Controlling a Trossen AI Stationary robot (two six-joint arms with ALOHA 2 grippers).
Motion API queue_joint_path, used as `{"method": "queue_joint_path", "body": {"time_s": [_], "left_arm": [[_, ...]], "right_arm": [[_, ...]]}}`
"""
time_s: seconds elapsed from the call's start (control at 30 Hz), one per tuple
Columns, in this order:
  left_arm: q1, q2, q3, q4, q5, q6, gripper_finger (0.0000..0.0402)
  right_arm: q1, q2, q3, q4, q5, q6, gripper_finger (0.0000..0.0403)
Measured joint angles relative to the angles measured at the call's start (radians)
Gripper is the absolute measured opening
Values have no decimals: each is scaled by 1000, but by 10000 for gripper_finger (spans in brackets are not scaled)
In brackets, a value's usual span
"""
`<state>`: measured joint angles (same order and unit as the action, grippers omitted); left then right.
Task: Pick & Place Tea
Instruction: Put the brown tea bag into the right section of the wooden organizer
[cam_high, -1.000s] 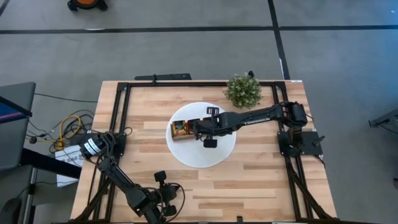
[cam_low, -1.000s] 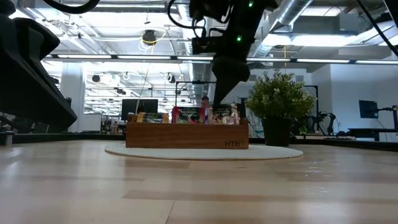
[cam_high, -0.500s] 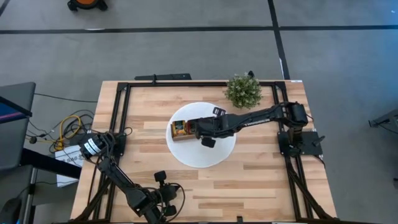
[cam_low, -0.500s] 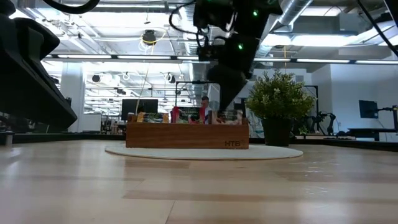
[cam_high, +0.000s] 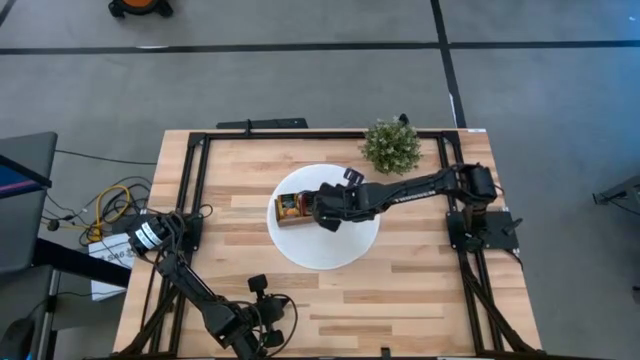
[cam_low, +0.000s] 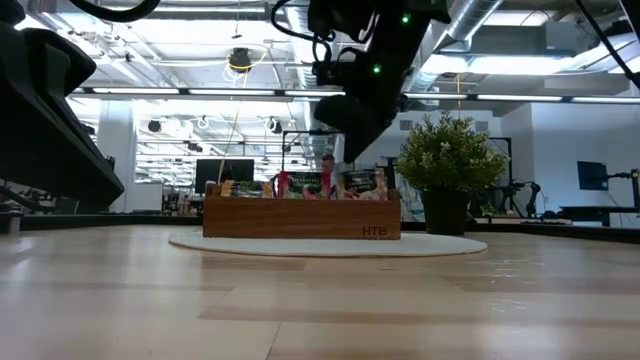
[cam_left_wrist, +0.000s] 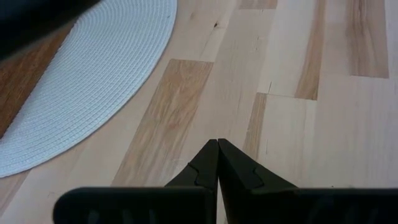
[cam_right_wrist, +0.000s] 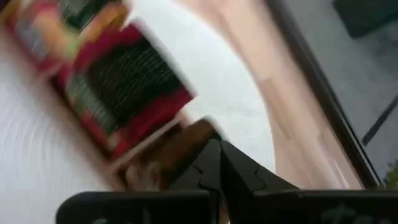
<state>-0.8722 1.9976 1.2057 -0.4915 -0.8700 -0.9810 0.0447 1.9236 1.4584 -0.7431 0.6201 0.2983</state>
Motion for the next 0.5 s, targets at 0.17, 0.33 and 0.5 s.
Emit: {"method": "queue_joint_path", "body": {"time_s": [0.17,0.33,0.5], "left_arm": [[0,0,0,0,-1,0,0],[0,0,0,0,-2,0,0],[0,0,0,0,-1,-5,0]], "right_arm": [[-35,9,-56,78,14,118,0],[-52,10,-85,130,13,139,0],[-34,-16,-84,105,18,138,0]]}}
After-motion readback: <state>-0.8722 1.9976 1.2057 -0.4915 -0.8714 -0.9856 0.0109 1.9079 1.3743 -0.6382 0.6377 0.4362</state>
